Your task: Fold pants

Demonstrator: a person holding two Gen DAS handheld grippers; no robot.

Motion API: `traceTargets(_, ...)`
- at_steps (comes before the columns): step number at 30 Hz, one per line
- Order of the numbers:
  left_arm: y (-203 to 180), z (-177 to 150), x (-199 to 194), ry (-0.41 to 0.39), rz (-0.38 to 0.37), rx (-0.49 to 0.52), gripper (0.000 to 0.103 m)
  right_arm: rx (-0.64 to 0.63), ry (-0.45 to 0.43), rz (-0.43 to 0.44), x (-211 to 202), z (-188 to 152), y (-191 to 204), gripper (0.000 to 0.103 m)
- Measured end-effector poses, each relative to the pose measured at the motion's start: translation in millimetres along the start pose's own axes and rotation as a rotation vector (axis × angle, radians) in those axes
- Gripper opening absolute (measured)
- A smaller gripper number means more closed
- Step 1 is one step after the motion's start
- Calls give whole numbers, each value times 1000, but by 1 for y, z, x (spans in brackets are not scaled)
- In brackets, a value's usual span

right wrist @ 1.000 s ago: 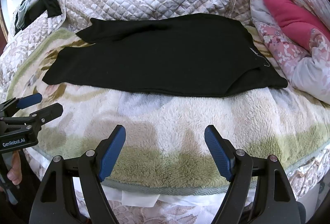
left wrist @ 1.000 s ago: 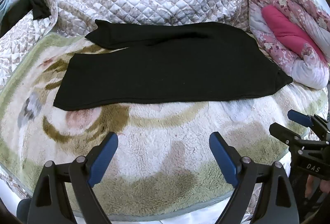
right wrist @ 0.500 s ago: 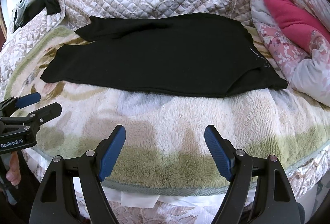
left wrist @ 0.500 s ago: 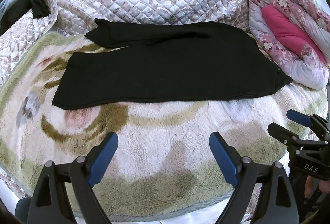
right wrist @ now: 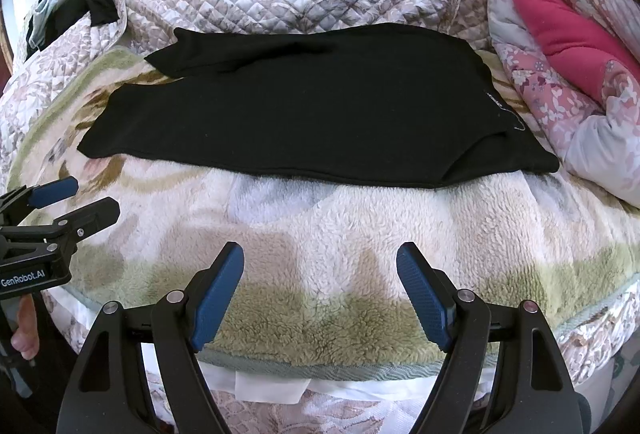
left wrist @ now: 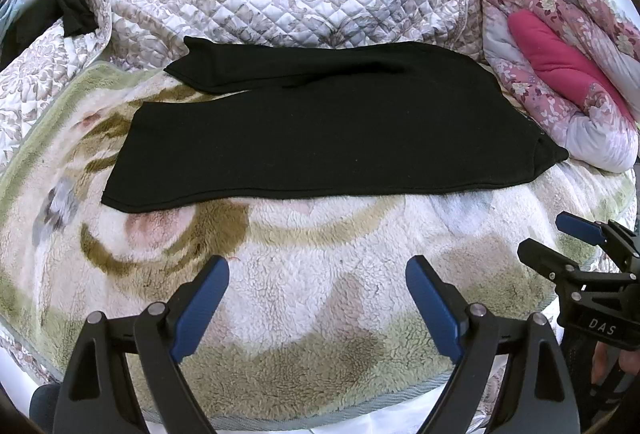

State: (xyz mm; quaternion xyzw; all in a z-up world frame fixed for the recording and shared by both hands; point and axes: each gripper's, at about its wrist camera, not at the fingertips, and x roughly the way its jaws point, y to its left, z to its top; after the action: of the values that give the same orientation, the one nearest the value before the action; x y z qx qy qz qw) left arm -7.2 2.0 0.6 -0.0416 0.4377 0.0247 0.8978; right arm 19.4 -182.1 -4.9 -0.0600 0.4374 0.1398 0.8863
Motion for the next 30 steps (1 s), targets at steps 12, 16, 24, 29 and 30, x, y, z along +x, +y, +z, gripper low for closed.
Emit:
traceTargets(12, 1, 0, 1, 2, 1, 0, 91, -1, 4, -1, 1, 0, 0, 79)
traceTargets(16, 1, 0, 1, 1, 1, 0, 91, -1, 4, -1, 1, 0, 0, 79)
traceTargets(24, 3, 0, 2, 1, 0, -1, 91, -4, 3, -2, 1, 1, 1, 79)
traceTargets(29, 3, -1, 2, 1, 1, 0, 91, -4, 3, -3, 1, 0, 1, 79)
traceTargets(30, 4, -1, 2, 2, 2, -1, 91, -3, 3, -4, 1, 0, 1, 79)
